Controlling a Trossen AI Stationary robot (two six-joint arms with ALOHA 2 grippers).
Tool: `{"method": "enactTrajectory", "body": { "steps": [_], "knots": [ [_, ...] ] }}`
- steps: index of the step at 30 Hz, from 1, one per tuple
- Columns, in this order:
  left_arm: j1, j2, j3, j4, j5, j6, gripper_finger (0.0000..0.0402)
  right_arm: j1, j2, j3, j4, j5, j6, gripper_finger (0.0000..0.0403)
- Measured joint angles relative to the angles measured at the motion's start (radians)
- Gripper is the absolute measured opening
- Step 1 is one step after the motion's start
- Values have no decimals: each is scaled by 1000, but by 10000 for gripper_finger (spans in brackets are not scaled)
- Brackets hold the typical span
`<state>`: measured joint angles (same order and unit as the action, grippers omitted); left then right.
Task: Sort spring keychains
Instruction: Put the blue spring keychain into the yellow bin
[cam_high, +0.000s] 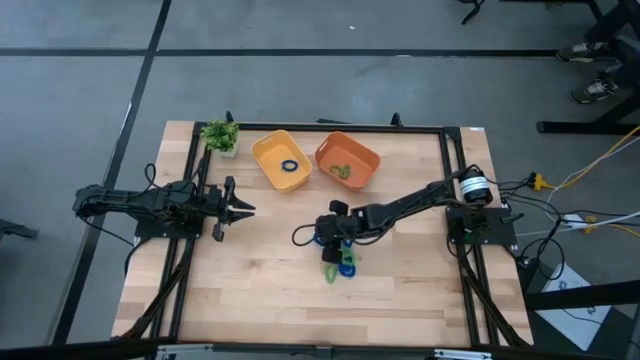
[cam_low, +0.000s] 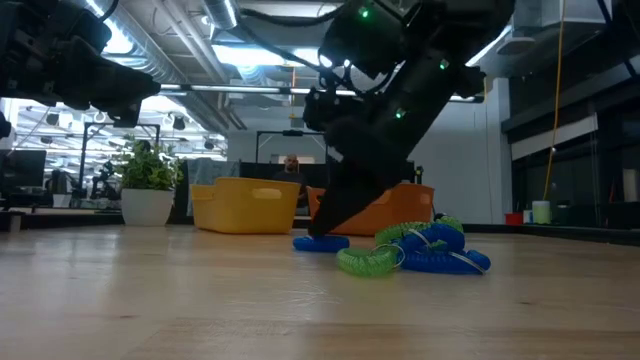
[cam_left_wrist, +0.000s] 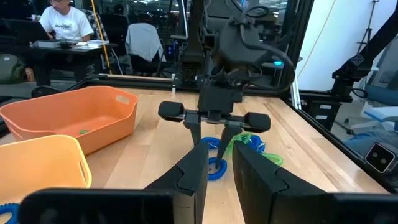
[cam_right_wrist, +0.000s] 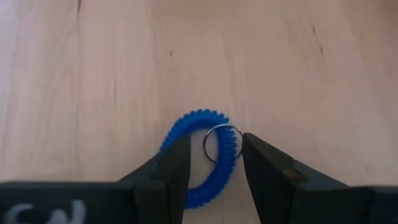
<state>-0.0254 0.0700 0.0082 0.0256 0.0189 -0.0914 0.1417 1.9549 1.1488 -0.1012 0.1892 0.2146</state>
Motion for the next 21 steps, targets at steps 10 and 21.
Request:
{"method": "enactTrajectory", "body": {
  "steps": [10,21],
  "knots": [
    [0,0,0,0,0,0,70,0,8,1,-61,-6,15,145],
    [0,0,0,0,0,0,70,-30,4,3,-121,-18,13,124]
  ]
}}
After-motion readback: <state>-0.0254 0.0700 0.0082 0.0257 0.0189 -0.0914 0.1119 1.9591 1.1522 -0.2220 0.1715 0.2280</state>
